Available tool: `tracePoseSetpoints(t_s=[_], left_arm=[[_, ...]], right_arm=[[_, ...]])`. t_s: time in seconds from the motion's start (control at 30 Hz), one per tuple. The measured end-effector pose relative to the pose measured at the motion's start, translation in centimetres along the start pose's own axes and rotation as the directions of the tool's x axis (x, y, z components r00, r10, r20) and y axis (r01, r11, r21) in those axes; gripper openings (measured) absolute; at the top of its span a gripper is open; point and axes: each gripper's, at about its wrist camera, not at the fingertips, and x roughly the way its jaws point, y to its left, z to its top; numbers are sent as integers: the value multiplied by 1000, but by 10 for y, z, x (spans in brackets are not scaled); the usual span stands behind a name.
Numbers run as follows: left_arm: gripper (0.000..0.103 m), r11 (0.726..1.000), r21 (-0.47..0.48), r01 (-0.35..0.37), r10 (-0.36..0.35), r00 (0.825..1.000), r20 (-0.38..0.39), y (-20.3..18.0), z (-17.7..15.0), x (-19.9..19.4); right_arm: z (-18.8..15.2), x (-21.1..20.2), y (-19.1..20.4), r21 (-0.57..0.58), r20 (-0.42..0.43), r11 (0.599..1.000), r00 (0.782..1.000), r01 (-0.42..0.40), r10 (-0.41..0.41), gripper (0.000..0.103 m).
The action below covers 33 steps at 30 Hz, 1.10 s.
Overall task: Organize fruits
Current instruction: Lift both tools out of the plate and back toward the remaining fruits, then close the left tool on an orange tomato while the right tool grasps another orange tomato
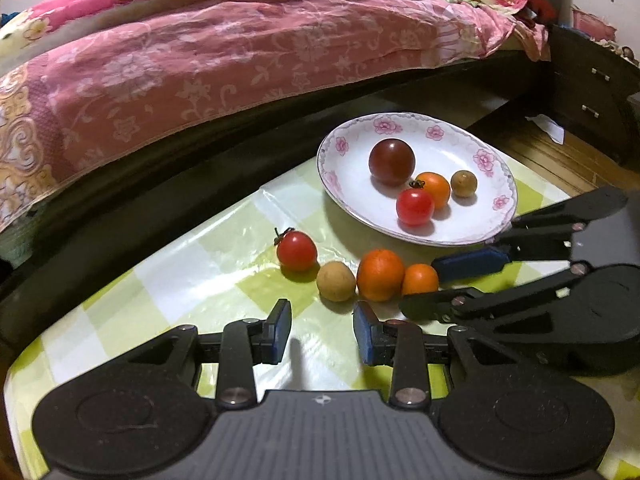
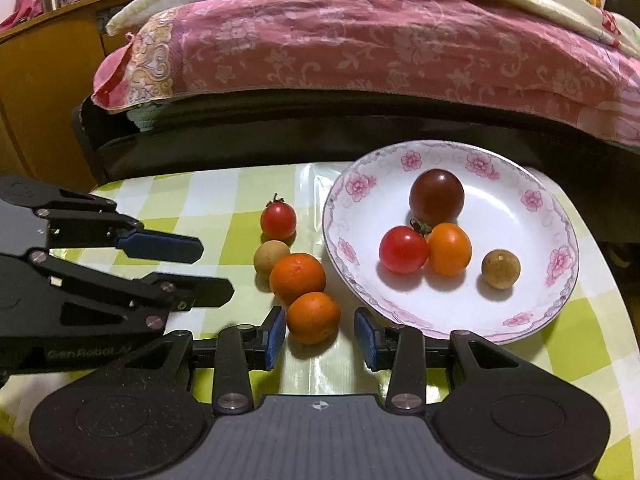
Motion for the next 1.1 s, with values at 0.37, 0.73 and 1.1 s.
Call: tracePoseSetpoints(t_s=[0.37, 0.73, 1.1], left_arm=[[42, 996, 91, 14, -18, 999, 35, 0, 8, 17], [40, 977, 168, 130, -133, 991, 9, -16, 2, 0], [39, 968, 202, 152, -156, 988, 5, -45, 4, 6]], right_arm=[[-8, -9, -8, 34, -17, 999, 1000, -8, 9, 24], [-14, -22, -8, 40, -33, 999, 999, 5, -4, 24], [-24, -40, -17, 39, -57, 998, 997, 53, -51, 25]])
